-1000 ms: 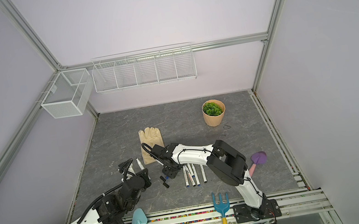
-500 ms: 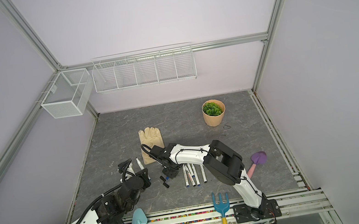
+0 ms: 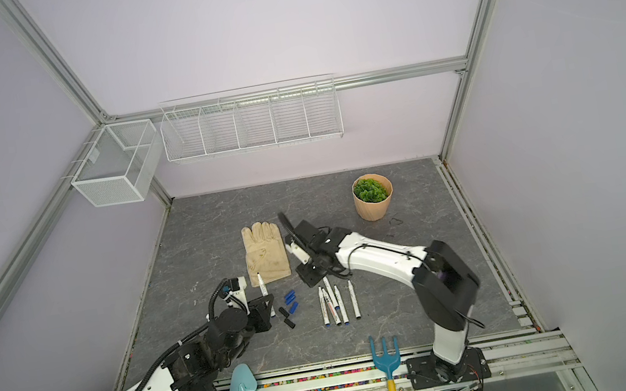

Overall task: Insert the pens into the pen caps
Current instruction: 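Grasp a blue cap with the right gripper and lift it toward the marker, then lower the blue cap in the right gripper onto the left gripper's marker tip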

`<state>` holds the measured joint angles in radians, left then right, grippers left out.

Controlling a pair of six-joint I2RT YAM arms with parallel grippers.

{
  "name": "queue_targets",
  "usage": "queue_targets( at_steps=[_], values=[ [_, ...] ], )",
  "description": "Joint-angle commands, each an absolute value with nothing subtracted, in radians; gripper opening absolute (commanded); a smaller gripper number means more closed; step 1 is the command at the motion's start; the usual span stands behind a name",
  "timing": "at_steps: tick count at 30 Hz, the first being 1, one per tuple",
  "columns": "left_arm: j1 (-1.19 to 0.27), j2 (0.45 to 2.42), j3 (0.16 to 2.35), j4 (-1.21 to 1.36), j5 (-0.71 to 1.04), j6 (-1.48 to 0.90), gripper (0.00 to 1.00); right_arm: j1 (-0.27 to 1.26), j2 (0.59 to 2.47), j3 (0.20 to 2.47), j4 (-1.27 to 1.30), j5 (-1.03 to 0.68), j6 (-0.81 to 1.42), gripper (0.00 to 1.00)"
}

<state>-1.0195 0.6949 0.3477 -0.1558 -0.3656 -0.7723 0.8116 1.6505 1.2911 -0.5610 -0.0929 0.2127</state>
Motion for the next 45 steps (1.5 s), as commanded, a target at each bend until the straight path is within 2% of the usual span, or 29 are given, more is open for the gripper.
queue_targets(
  at_steps=[1,6,13,45],
  values=[
    [-1.03,0.736,0.367,-0.004,-0.226,-0.666,0.0,0.746,1.467,1.167,-0.356,-0.28,0.319,0.09],
    [-1.106,0.868,0.43,0.073,-0.208,-0.579,0.0,0.704,1.322,1.04,-0.177,-0.409,0.394,0.08],
    [-1.144,0.981,0.449,0.242,-0.223,-0.583,0.0,0.704,1.291,1.012,-0.107,-0.473,0.411,0.08],
    [-1.15,0.991,0.476,0.231,-0.247,-0.571,0.0,0.702,1.35,1.009,-0.042,-0.531,0.459,0.07]
  ],
)
